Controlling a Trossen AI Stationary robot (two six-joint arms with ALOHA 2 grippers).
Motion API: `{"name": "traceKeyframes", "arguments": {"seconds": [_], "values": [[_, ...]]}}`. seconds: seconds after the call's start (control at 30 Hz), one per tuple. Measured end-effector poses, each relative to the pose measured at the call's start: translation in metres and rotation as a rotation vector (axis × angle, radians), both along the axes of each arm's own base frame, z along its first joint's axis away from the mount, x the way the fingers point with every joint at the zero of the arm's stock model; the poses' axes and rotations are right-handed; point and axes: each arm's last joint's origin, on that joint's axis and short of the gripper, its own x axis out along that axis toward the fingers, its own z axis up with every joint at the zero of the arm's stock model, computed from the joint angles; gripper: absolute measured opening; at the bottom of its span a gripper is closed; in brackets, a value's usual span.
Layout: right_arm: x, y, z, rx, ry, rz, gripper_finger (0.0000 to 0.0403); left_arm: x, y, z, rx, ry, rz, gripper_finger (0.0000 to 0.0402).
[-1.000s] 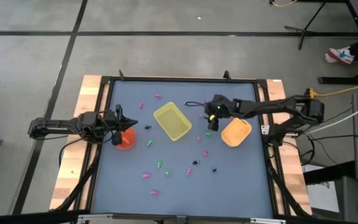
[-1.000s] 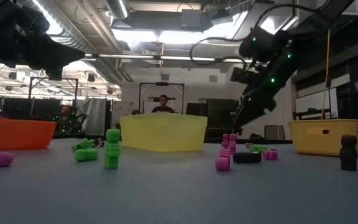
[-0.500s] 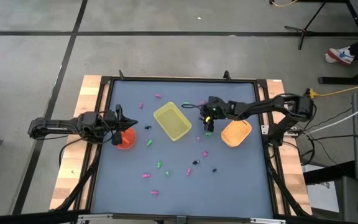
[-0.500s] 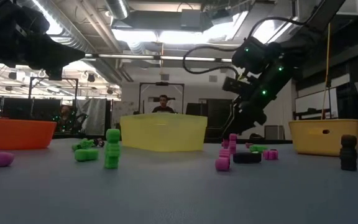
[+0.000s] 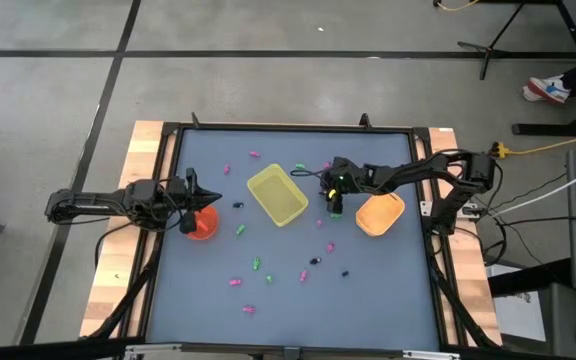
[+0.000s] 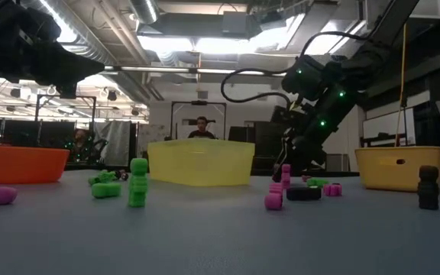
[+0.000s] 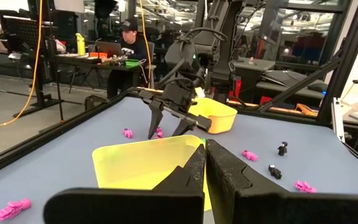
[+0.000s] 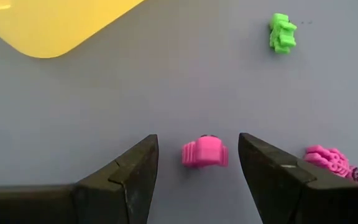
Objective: Sort Halloween decoration
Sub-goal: Put the pink skeleton toy into the left yellow bin
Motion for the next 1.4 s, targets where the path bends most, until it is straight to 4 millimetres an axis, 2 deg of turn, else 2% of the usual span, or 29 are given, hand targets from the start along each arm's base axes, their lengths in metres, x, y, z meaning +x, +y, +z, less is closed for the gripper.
{"name": "traceKeyframes", "arguments": {"seconds": [0.17, 0.6, 0.83, 1.03, 1.27, 1.4], "values": [[0.000, 0.000, 0.000, -0.002, -0.005, 0.000, 0.0209, 0.000, 0.000, 0.000, 0.000, 0.000, 0.000, 0.0000], [0.000, 0.000, 0.000, -0.002, -0.004, 0.000, 0.0079, 0.000, 0.000, 0.000, 0.000, 0.000, 0.000, 0.0000], [0.002, -0.001, 0.002, -0.001, -0.001, 0.000, 0.0048, 0.000, 0.000, 0.000, 0.000, 0.001, 0.000, 0.0000], [0.021, -0.007, 0.027, -0.001, 0.000, 0.000, 0.0058, 0.000, 0.000, 0.000, 0.000, 0.001, 0.000, 0.0000], [0.049, -0.015, 0.077, -0.004, -0.022, 0.004, 0.0061, 0.000, 0.000, 0.000, 0.000, 0.000, 0.000, 0.0000], [0.061, -0.015, 0.099, 0.065, -0.106, 0.080, 0.0062, 0.000, 0.000, 0.000, 0.000, 0.001, 0.000, 0.0000]]}}
